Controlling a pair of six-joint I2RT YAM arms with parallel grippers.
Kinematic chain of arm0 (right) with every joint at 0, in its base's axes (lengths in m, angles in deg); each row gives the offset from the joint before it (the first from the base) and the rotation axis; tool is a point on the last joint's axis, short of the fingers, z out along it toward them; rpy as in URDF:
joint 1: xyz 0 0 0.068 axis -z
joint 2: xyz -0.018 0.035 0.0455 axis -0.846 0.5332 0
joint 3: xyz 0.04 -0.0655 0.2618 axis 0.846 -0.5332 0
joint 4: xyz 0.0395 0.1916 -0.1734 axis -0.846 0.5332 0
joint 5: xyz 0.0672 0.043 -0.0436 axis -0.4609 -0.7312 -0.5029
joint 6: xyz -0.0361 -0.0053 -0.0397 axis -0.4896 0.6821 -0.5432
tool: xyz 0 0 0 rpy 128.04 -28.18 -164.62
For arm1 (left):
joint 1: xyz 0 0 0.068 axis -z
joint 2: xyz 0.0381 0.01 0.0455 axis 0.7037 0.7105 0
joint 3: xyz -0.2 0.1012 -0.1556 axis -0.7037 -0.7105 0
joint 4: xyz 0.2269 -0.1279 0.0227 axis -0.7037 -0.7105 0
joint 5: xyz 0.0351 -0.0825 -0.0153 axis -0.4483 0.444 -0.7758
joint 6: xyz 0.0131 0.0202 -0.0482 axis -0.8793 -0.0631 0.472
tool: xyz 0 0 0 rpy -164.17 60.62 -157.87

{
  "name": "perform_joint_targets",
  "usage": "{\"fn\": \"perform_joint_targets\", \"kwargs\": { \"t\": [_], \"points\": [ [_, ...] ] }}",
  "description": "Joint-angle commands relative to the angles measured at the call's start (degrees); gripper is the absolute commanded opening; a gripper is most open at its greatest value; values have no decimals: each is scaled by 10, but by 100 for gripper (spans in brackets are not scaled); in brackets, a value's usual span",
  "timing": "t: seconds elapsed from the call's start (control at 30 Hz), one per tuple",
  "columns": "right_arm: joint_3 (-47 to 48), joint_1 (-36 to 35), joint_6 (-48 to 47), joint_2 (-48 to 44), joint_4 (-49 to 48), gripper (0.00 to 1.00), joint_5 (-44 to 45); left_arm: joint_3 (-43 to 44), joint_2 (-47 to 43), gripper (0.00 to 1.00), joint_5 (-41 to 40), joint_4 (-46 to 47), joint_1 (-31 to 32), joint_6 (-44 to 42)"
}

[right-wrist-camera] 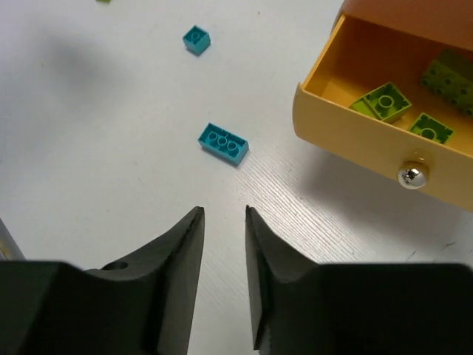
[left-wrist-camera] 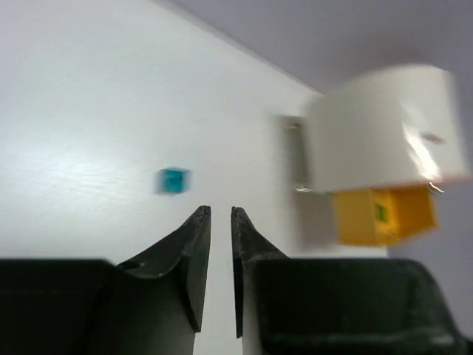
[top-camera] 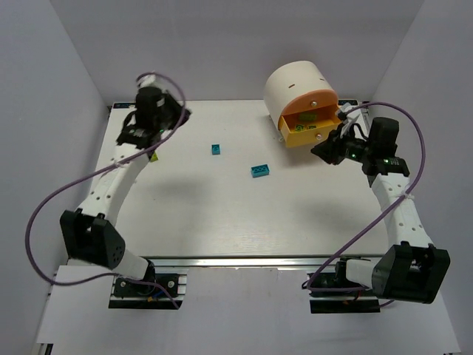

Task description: Sort the legos into containers by color

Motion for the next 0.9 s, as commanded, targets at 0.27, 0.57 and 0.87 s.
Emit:
{"fn": "perform_joint_targets", "kwargs": {
  "t": [0.27, 0.57, 0.87],
  "points": [
    [33, -37, -24, 31, 58, 75, 72, -129, 83, 79, -48, -211, -203, 11],
    [25, -52, -28, 30, 65, 80, 85, 29, 245, 84, -76, -216, -221, -112],
    [61, -52, -43, 51, 92, 80, 97, 133, 365, 82, -88, -218, -226, -143]
  ]
}}
